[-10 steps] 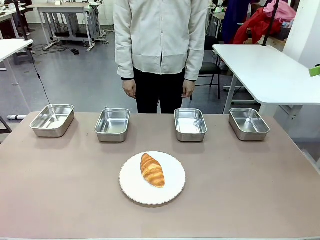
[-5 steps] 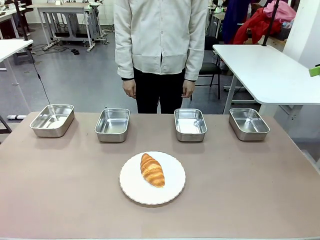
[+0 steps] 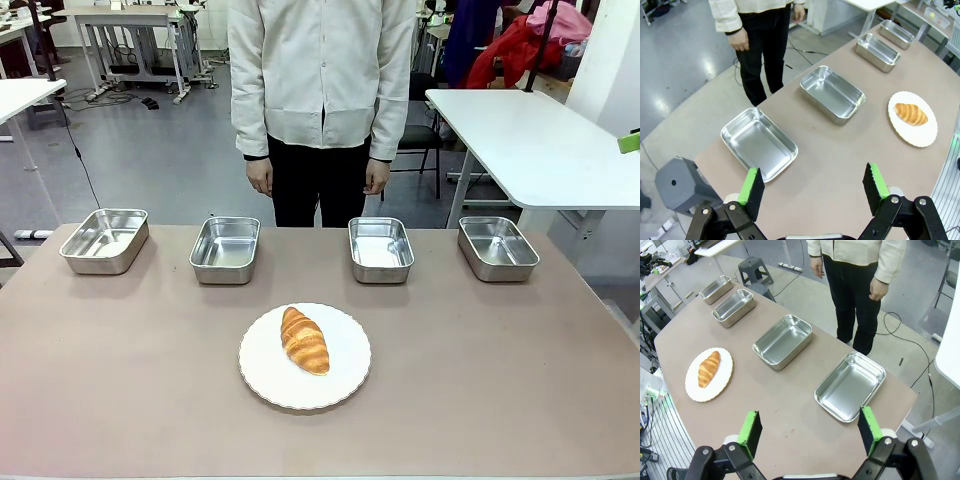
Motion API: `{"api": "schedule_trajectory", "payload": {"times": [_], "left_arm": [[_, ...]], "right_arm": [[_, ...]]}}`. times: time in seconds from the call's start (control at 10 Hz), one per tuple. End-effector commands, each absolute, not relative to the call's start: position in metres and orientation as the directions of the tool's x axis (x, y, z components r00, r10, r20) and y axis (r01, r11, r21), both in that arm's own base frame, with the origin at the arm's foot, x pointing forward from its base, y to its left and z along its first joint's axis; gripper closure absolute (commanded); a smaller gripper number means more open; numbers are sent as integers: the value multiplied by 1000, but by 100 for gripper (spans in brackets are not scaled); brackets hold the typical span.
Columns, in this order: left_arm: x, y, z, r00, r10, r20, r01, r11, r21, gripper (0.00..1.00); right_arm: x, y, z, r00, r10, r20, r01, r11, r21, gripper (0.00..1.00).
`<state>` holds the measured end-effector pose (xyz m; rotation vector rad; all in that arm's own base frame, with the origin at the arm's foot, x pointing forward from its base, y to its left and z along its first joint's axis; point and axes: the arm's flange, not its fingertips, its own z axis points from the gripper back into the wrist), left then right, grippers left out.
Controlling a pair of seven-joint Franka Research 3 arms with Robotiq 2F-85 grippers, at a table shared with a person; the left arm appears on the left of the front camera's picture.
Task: Place the bread in the container.
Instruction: Place the Butter Roll into the Airtight Container indicated by the human.
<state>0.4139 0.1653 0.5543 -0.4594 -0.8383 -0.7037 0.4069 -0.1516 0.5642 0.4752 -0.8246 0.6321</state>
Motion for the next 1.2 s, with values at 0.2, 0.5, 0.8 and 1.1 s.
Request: {"api": "schedule_trajectory", "payload": {"times": [0.2,0.5,0.8,1.1], "left_arm": [[414,165,555,457,-378,805,728,679,-95,0],[414,165,555,457,-378,805,728,679,-95,0],[414,165,555,457,-378,805,728,679,-95,0],[414,165,555,457,-378,805,728,679,-95,0]], "right_arm": [[408,-151,564,497,324,805,-688,713,138,0],[408,-151,564,497,324,805,-688,713,138,0],[408,-151,564,497,324,805,-688,713,138,0],[408,-151,564,497,324,805,-688,713,138,0]]}}
